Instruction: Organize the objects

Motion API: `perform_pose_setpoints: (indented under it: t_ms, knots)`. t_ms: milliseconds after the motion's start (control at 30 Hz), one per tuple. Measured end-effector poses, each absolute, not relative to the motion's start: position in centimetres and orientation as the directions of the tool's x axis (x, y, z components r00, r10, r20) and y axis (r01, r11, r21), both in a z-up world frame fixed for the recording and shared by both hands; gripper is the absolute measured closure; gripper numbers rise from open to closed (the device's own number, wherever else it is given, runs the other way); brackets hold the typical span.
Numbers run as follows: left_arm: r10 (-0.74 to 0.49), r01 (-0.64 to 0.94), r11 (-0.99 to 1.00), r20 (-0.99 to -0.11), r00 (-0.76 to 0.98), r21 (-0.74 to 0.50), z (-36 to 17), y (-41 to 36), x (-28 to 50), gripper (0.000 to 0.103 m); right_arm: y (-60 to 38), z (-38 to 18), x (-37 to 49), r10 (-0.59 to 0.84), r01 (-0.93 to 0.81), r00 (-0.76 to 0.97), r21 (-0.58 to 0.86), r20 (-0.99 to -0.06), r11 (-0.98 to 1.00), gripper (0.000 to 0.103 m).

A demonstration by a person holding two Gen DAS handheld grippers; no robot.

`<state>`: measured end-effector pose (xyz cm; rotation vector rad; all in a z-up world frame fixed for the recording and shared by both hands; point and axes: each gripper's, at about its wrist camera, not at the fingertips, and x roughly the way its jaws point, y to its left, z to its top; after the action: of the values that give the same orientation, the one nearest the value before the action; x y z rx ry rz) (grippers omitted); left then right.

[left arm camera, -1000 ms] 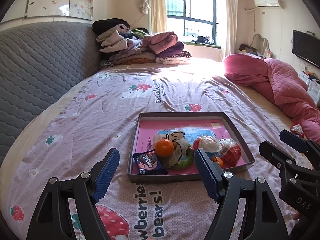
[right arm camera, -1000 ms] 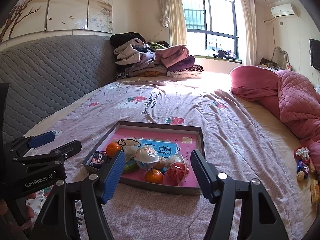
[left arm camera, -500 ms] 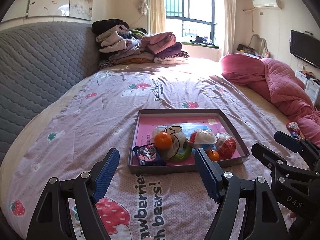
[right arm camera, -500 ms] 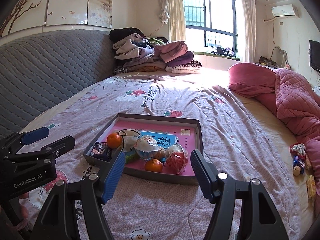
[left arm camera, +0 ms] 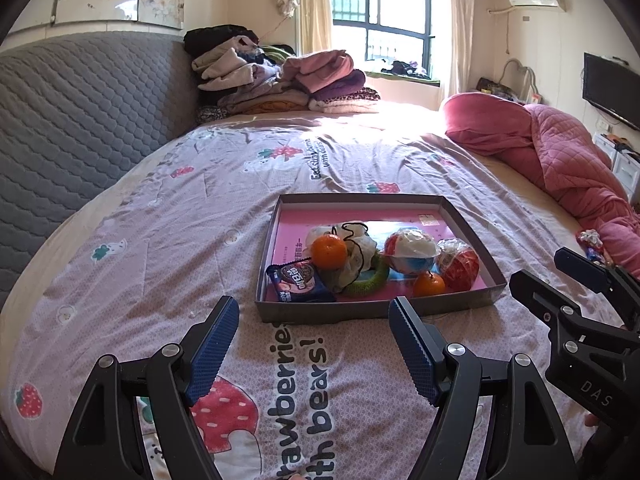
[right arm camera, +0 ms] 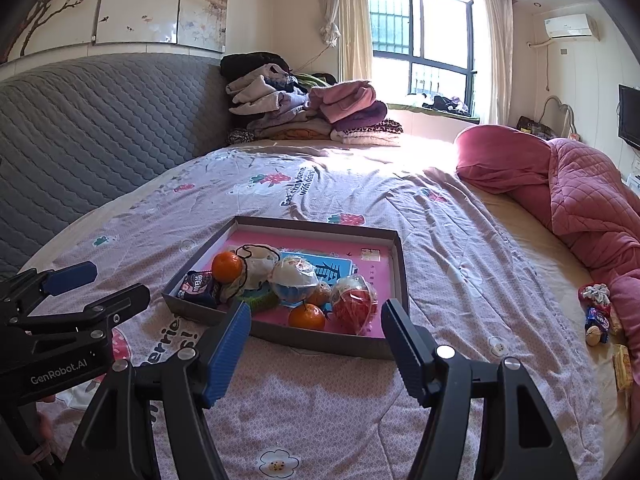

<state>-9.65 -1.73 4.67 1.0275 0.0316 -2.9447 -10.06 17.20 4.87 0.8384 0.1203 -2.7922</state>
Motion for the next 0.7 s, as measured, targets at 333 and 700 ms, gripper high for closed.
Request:
perform_pose_setpoints:
  t_ms: [333,700]
  knots:
    - [-0.011,0.029,-0.999,-0.636,-0.771,-0.019,2.9,-1.8,-9.9,0.025,17.7,3.5,-10.1,-0.180,0.224,-0.810,-0.010,-0.558,-0.975,0.036]
    - [-0.001,0.022,-0.999,-0.643,-0.766,-0.024,1.6,-1.7,-9.9,0.025,18.1,1.9,-10.5,-0.156,0.206,-0.798,-0.020,-0.583,-0.978,0.036]
